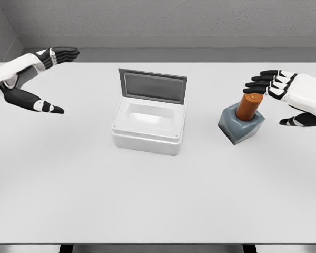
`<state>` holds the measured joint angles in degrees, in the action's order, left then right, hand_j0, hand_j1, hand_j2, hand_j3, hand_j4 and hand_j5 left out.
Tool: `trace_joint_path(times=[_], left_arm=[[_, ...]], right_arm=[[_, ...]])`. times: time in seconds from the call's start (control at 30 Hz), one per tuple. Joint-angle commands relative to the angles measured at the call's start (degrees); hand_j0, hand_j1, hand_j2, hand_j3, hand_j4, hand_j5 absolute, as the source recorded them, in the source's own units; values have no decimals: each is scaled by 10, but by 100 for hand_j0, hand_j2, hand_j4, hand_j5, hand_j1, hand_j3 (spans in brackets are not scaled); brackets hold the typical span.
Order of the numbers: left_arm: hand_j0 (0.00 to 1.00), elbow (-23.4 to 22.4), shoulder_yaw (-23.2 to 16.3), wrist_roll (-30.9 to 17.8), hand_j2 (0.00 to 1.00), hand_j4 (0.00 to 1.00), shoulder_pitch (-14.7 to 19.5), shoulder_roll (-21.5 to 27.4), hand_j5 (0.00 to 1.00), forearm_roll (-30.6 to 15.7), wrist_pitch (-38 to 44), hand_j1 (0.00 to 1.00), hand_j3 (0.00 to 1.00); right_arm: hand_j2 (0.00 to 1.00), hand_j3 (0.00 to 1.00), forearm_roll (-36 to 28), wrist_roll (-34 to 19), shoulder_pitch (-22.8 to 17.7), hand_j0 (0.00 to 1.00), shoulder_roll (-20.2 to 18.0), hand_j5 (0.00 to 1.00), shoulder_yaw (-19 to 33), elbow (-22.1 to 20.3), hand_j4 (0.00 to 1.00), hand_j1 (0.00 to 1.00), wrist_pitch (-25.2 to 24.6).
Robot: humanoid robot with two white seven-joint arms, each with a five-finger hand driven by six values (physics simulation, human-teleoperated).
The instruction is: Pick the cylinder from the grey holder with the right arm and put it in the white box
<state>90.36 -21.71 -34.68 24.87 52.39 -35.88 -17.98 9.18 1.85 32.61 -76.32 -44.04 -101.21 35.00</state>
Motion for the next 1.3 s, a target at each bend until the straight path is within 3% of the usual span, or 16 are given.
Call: trace_joint_path(times=[0.0,0.07,0.2,0.23,0.27,0.37,0.43,0.57,0.67,0.73,0.87,0.97,1.07,1.27], left_arm=[[100,-5,2,-3,100,100,0,-2,100,-43,54,100,100],[100,-16,1,-3,100,100,0,-3,100,-72,60,100,100],[100,-17,0,-3,100,100,0,-4,100,-68,59,100,100],[100,-17,-1,-3,100,100,0,-4,100,-67,58,100,100],[100,-18,-1,-3,100,100,0,-4,100,-62,56,100,100],[100,-22,-2,-3,100,100,0,-24,100,-61,55,100,100],[100,-33,-4,-3,100,100,0,-36,100,-61,58,100,100],[100,-80,-6,-3,100,100,19,-69,100,-63,61,100,100],[100,-115,-8,-3,100,100,31,-75,100,-66,62,100,100],[100,-127,-8,-3,100,100,42,-77,100,-67,90,100,100],[100,-182,-10,-3,100,100,75,-127,100,-66,116,100,100],[100,-215,-48,-3,100,100,105,-148,100,-62,116,100,100],[100,-234,-51,-3,100,100,112,-161,100,-60,116,100,100],[100,-235,-60,-3,100,100,114,-173,100,-52,110,100,100]], right_arm=[[100,100,1,4,0,100,-5,100,-3,0,100,100,0],[100,100,-7,5,2,100,-10,100,-3,0,100,100,0],[100,100,-8,1,21,100,-10,100,4,0,100,100,0],[100,100,-2,-41,48,100,-7,100,5,3,100,100,0],[100,100,-12,-125,73,100,-2,100,5,4,100,100,0],[100,100,1,-192,105,100,41,100,4,13,100,100,0],[100,100,1,-294,137,100,67,100,4,15,100,100,0],[100,100,24,-369,181,100,90,100,1,19,100,100,0],[100,100,57,-369,188,100,96,100,-14,30,100,100,0],[100,100,73,-369,188,100,125,100,-19,52,100,100,0],[100,100,95,-369,191,100,141,100,-20,80,100,100,0],[100,100,96,-369,206,100,154,100,-20,92,100,100,0],[100,100,123,-369,206,100,187,100,-31,124,100,100,0],[100,100,145,-369,206,100,211,100,-47,148,100,100,0]])
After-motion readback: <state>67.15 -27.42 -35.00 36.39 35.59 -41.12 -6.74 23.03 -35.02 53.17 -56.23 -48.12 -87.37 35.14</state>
